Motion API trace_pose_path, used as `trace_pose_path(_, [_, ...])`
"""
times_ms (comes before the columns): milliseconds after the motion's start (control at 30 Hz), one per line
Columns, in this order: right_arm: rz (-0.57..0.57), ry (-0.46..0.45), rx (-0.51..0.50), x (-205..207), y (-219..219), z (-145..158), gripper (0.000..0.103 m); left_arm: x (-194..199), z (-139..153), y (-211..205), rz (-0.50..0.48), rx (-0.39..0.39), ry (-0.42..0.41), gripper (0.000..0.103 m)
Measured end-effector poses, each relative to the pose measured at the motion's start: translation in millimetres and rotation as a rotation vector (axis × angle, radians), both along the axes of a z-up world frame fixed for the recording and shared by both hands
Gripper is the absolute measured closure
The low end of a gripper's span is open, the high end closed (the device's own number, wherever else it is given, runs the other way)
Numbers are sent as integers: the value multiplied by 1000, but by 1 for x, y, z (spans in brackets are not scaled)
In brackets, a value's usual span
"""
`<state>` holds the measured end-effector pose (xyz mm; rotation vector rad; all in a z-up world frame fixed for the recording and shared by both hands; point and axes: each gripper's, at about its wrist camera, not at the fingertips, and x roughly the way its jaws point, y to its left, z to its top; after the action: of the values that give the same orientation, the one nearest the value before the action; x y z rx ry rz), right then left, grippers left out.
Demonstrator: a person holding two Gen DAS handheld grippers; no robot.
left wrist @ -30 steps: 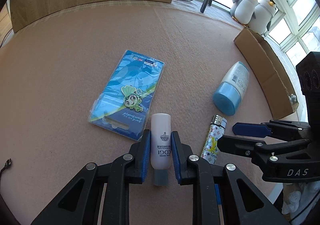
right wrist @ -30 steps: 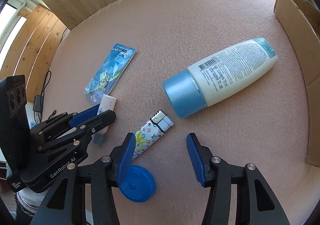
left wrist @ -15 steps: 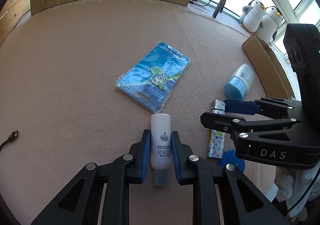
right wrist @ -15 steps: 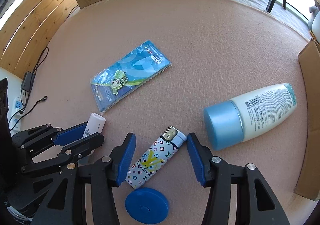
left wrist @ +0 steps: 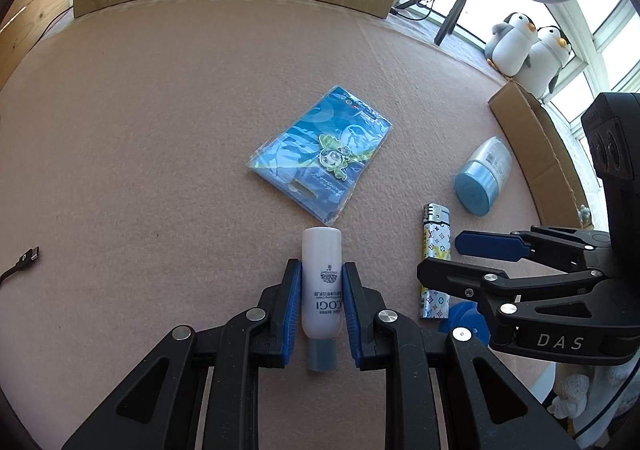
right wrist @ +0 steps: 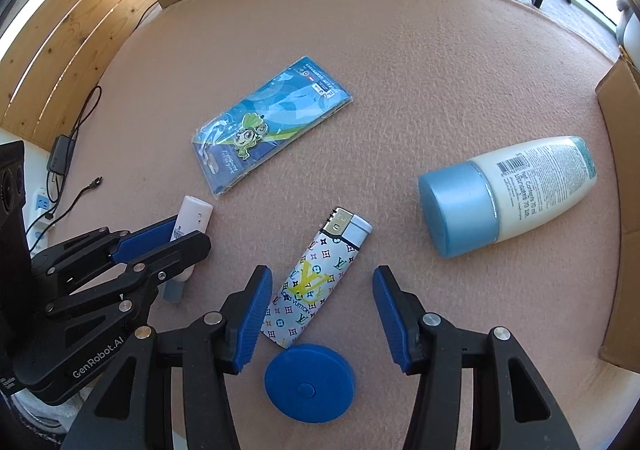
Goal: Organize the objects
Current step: 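Close the right gripper on the patterned lighter while the left gripper holds the pink bottle, then carry the lighter and pink bottle over the cardboard box with both grippers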
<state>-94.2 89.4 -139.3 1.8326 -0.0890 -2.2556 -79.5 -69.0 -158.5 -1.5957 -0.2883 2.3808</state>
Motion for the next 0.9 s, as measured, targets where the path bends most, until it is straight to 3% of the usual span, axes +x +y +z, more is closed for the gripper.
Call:
trace_pose_path(100, [52,41,68,1,-16,0,70,0,0,-1,0,2,1,81])
trace_pose_path(267, [136,80,108,4,-32,0,80,-1,-1,-2,7,7,0,81])
trace_pose_path(600, [100,102,38,5,-15,6,82,0,3,-6,43,41,-14,82])
trace_pose_path(900, [50,137,-31,16,32,30,82,-4,25,16,32,64,20,82])
